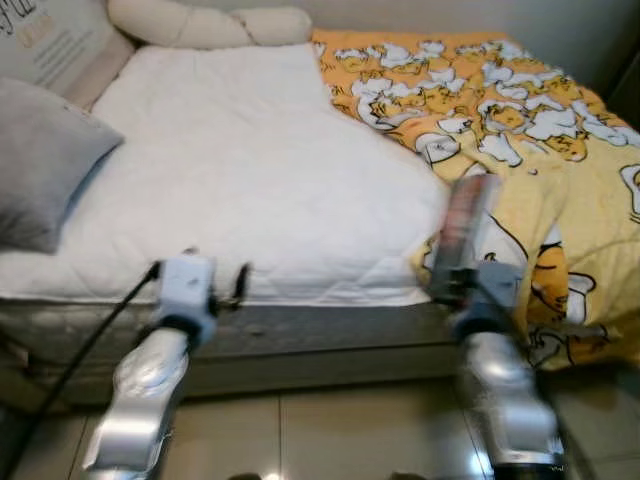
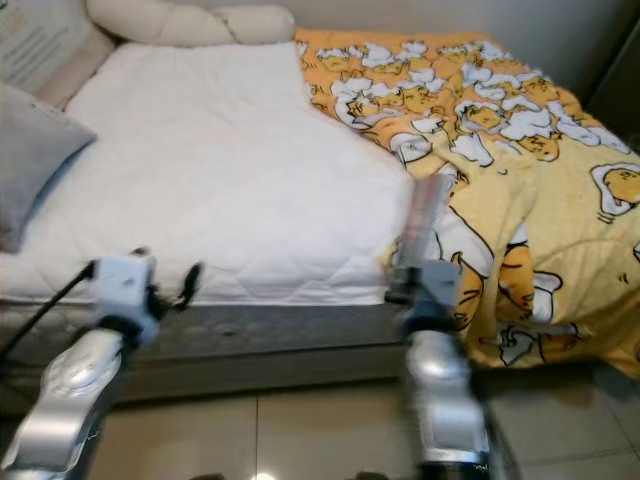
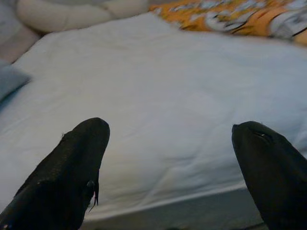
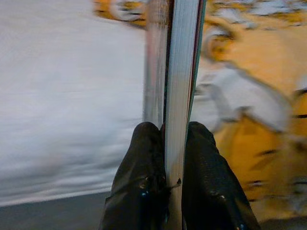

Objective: Clean up the room

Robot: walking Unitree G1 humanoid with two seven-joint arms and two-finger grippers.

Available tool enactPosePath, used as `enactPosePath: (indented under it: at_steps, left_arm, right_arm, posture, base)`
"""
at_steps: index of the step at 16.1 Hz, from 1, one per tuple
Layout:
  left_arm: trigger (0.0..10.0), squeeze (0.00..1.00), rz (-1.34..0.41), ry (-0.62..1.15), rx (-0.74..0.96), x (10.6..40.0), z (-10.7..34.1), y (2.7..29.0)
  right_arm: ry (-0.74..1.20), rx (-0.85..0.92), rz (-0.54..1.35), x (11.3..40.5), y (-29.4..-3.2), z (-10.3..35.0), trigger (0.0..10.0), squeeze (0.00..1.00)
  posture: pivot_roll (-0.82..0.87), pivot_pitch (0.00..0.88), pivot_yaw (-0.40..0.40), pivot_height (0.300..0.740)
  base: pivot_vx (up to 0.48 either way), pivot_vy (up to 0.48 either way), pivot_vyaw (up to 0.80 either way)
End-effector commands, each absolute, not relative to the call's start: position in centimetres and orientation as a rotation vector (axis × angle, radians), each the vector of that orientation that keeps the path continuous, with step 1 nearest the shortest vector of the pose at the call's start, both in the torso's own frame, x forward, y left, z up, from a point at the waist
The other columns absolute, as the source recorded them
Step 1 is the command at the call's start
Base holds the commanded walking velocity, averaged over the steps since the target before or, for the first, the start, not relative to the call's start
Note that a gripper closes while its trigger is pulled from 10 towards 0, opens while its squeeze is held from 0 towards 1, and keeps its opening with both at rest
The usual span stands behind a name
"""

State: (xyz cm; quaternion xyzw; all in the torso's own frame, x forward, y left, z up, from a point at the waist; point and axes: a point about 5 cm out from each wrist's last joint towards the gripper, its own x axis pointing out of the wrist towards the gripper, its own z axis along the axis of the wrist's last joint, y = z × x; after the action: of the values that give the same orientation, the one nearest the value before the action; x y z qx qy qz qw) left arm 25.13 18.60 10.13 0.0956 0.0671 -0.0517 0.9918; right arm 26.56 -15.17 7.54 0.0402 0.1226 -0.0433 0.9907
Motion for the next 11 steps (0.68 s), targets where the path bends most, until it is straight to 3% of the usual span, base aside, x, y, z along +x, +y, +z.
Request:
enactPosePath:
  at_steps: [1, 11]
  left_arm:
    - [10.0, 0.51, -0.114, 0.113, 0.190, 25.37, 10.54, 18.05]
    - [10.0, 0.51, -0.114, 0.113, 0.190, 25.37, 10.54, 18.05]
  right_arm:
    - [0.178, 0.061, -0.104, 27.00, -15.92, 8.93, 10.0, 0.00]
    - [0.178, 0.061, -0.104, 27.00, -15.92, 8.93, 10.0, 0.00]
  posture:
    - [-0.05, 0.000, -0.011, 0.740]
    - [-0.05, 0.000, -0.011, 0.740]
  base:
    - [0.000, 0.458, 0.00]
    - [0.000, 0.458, 0.00]
